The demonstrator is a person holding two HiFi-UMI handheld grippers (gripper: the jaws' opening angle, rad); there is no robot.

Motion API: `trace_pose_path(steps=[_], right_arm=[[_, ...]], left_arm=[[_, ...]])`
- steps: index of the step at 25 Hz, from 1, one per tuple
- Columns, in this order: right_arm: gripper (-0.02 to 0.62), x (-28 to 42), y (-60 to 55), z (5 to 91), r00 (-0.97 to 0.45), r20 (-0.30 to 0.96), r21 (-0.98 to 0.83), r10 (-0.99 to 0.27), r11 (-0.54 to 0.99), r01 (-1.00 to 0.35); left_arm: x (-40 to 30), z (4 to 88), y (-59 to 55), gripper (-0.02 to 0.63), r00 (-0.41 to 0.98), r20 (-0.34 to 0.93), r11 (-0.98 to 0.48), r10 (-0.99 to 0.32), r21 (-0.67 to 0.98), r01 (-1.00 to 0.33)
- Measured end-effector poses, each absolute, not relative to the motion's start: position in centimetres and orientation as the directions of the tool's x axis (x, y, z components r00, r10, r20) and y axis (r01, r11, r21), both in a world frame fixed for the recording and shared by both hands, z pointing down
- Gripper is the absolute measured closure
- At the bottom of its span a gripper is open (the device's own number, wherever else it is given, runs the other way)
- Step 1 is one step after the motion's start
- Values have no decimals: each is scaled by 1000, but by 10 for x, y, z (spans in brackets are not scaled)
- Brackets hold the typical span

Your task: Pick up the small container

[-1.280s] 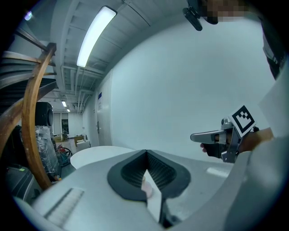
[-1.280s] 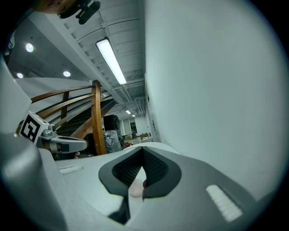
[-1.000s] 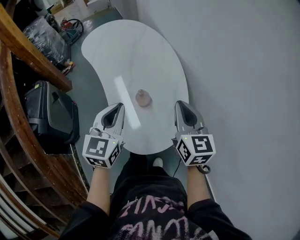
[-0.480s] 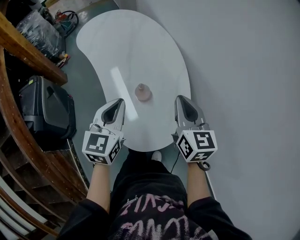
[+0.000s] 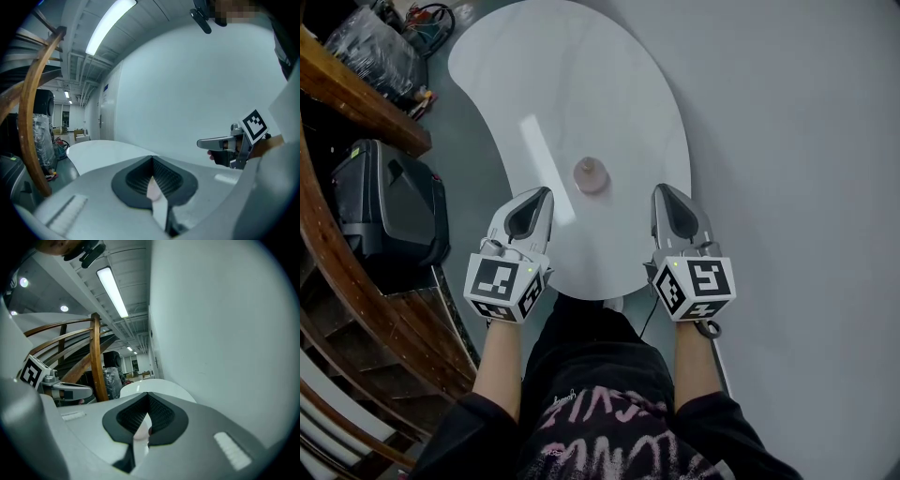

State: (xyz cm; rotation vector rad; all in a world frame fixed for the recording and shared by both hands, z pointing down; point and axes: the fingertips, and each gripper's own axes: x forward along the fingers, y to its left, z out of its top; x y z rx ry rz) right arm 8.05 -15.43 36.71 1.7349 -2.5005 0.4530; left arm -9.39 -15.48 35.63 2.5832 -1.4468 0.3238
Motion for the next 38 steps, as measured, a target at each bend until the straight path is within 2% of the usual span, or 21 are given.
trace_pose_path(steps=[38], right_arm=[[574,65,-168,449,-329,376,-212,-866,265,-941]], left_arm=[[-89,435,-180,604,551,362,-552,-752,112,-826]])
